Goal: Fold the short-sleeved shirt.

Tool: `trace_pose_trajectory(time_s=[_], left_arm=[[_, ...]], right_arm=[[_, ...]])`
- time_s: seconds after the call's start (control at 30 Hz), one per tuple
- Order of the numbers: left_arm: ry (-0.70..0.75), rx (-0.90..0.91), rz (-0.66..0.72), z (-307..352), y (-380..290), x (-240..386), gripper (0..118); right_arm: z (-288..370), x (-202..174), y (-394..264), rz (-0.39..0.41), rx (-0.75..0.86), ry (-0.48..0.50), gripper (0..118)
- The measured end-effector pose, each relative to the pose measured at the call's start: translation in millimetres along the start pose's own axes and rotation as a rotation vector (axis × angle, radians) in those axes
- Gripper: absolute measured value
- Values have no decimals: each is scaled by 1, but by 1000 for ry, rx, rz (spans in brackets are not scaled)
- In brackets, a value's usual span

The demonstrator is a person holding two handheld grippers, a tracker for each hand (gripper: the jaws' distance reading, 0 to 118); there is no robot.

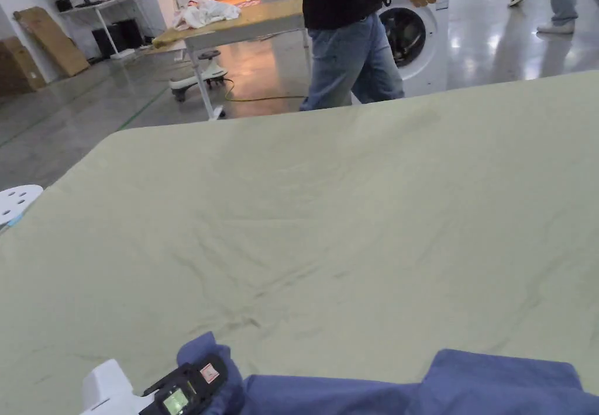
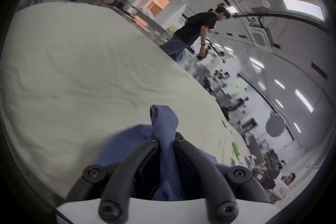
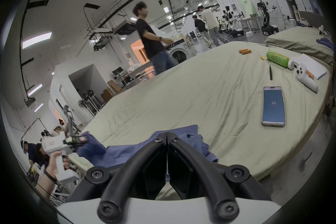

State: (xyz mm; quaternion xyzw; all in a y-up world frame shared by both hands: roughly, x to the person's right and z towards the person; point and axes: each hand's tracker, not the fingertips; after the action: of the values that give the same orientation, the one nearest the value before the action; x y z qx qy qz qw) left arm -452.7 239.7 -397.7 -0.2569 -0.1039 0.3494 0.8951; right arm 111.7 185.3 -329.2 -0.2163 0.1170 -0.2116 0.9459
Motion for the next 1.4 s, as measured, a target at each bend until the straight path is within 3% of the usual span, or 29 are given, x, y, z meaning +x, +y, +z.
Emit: trace_pose_trajectory(time_s=[0.1, 0.2, 0.23, 0.27, 0.37, 0.4, 0.43, 0.47, 0.5, 0.53, 0.57, 0.67, 0.77, 0.87, 1.0, 1.03, 1.1, 1.17, 1.33, 1.4], left_arm=[[-27, -115, -5, -55, -26, 17, 5], [17, -209, -81, -102, -51, 49, 8], [23, -219, -87, -111, -58, 49, 13], [33, -252, -83, -122, -61, 48, 25], [1, -261, -89, -121, -64, 55, 75], [-69, -221, -93, -110, -61, 51, 75], [-115, -203, -84, -100, -57, 54, 65], [-137, -191, -61, -92, -50, 48, 36], [-162, -188, -25, -86, -43, 39, 36], [-158, -188, -2, -83, -38, 32, 28], [-125, -176, 7, -80, -38, 35, 6], [-56, -219, -21, -92, -50, 31, 1], [-122, -333, 44, -118, -69, 26, 1], [-63, -427, -32, -156, -100, 45, 1], [-88, -400, -14, -147, -95, 47, 3], [-101, -394, -10, -140, -89, 44, 7], [-83, -307, -27, -111, -74, 38, 39], [-66, -238, -37, -80, -58, 26, 60], [65, -89, 54, -22, -20, -18, 70], [93, -65, 175, -17, -10, -46, 73]], right_arm=[[6, -4, 3, -13, 0, 23, 0], [18, -6, 1, 41, -5, -3, 0], [22, -6, -1, 50, -5, -15, 0], [26, -4, -3, 54, -7, -21, 0], [35, 2, -8, 67, -12, -85, 0], [37, 5, -10, 55, -12, -95, 0], [37, 8, -11, 41, -14, -96, 0], [38, 12, -13, 18, -14, -96, 0], [37, 15, -14, 2, -15, -97, 0], [36, 16, -15, -3, -17, -97, 0], [34, 16, -16, -8, -18, -99, 0], [29, 14, -17, -17, -22, -86, 0], [25, 7, -17, -16, -24, -67, 0], [20, 0, -17, 19, -38, -60, 0], [19, 7, -25, 40, -47, -63, 0], [18, 8, -25, 36, -49, -60, 0], [14, 13, -27, 15, -58, -54, 0], [11, 12, -25, 8, -64, -56, 0], [0, 14, -26, -51, -93, -22, 0], [-5, 14, -28, -63, -98, -13, 0]])
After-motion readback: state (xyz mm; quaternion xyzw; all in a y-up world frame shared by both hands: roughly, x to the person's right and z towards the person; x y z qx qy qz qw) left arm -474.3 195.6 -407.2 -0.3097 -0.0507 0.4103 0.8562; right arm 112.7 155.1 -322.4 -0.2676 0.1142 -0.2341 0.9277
